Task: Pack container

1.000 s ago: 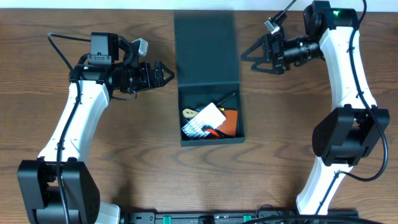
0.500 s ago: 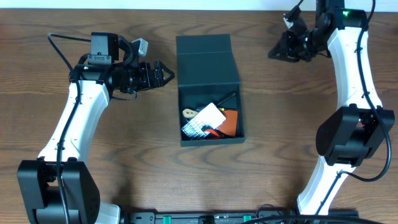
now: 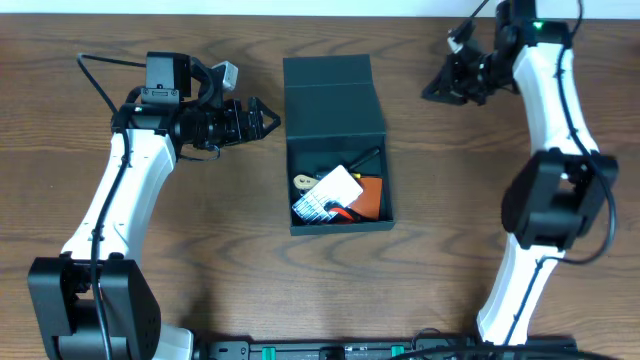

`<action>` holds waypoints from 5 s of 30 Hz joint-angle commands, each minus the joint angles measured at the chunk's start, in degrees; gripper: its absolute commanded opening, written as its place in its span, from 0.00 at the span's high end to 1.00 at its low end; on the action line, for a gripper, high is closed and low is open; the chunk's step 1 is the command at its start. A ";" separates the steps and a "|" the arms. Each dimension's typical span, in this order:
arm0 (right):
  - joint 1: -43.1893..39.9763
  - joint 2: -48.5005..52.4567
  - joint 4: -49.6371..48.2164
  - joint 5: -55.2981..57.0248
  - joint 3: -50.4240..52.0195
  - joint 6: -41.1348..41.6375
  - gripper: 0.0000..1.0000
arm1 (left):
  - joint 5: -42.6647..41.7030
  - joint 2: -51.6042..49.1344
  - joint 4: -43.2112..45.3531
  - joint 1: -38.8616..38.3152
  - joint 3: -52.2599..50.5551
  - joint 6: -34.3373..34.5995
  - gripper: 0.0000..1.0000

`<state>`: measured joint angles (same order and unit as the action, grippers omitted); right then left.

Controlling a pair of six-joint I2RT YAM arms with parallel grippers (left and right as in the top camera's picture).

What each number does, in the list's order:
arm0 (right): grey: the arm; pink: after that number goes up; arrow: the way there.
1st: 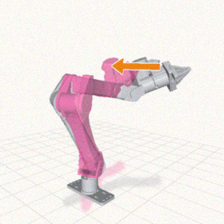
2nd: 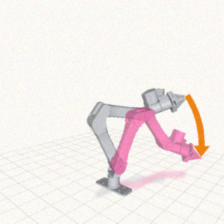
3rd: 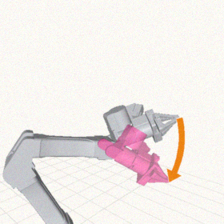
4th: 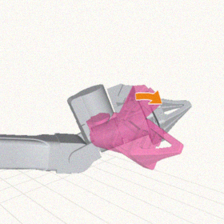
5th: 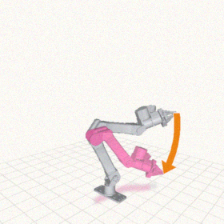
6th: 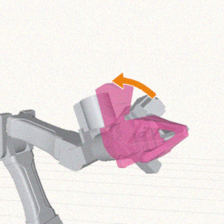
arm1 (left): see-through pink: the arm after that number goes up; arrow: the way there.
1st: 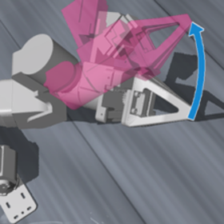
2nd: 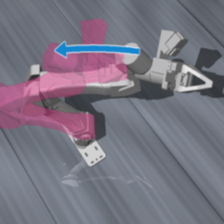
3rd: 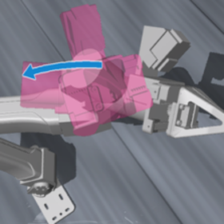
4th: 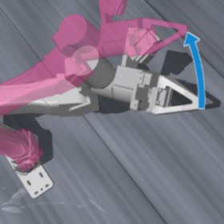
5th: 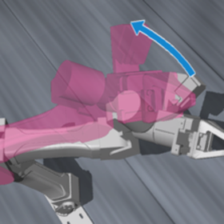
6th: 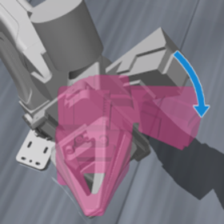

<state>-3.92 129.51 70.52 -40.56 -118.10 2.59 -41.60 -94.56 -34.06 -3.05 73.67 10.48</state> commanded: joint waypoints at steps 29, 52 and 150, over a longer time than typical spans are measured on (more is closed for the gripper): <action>3.69 15.45 -12.35 -13.44 -0.17 5.75 0.99 | 0.24 -0.17 -0.09 0.24 0.37 -0.76 0.09; 5.51 21.16 -34.14 -34.56 -0.17 21.59 0.99 | 0.22 -0.17 -0.11 0.24 0.37 -0.74 0.10; 7.28 -17.16 14.03 45.59 -0.17 6.51 0.99 | 11.02 -1.77 -4.33 0.72 0.37 1.81 0.17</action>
<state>3.66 112.12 84.03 -3.68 -118.02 4.05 -34.65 -96.03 -37.15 -2.26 73.67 13.26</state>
